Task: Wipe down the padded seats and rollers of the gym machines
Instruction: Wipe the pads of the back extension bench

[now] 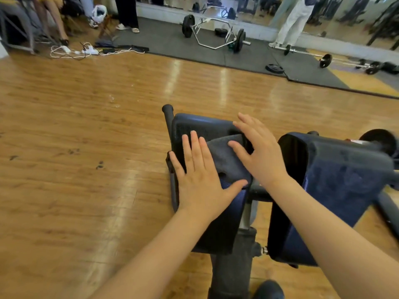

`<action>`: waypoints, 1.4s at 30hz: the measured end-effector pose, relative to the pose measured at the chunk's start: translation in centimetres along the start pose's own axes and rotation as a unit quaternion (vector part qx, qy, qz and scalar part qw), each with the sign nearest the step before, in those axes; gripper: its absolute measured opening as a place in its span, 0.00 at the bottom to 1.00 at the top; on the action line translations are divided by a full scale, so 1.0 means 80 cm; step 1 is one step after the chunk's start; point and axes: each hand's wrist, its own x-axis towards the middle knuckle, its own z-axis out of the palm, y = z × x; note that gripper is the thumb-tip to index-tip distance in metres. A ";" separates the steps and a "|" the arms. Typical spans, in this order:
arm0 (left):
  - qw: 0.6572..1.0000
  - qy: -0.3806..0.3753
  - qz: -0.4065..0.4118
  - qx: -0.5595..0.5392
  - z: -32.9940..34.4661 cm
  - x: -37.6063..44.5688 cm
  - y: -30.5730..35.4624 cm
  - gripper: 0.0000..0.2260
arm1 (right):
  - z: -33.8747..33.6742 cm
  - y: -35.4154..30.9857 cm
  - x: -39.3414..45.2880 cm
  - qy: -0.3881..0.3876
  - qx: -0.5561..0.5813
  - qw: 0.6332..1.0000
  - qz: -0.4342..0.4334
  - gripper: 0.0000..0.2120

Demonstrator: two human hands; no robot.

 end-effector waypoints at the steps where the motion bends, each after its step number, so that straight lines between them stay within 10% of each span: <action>1: 1.000 0.004 -0.010 -0.006 -0.002 0.002 0.004 0.50 | 0.005 0.001 -0.001 -0.007 0.011 1.000 0.016 0.24; 15: 0.976 0.086 0.198 -0.022 -0.005 0.022 -0.014 0.26 | 0.001 -0.004 0.003 0.051 0.151 0.985 0.066 0.20; 20: 0.975 0.107 -0.015 -0.196 -0.042 0.057 -0.059 0.27 | 0.014 -0.022 0.028 0.133 0.184 0.967 0.117 0.15; 24: 0.946 0.026 -0.128 -0.295 -0.055 0.090 -0.053 0.26 | 0.034 -0.032 0.030 0.148 -0.041 0.986 0.068 0.10; 42: 0.846 0.128 -0.253 -0.451 -0.025 0.044 -0.032 0.23 | 0.035 -0.036 0.026 0.163 -0.063 0.982 0.077 0.08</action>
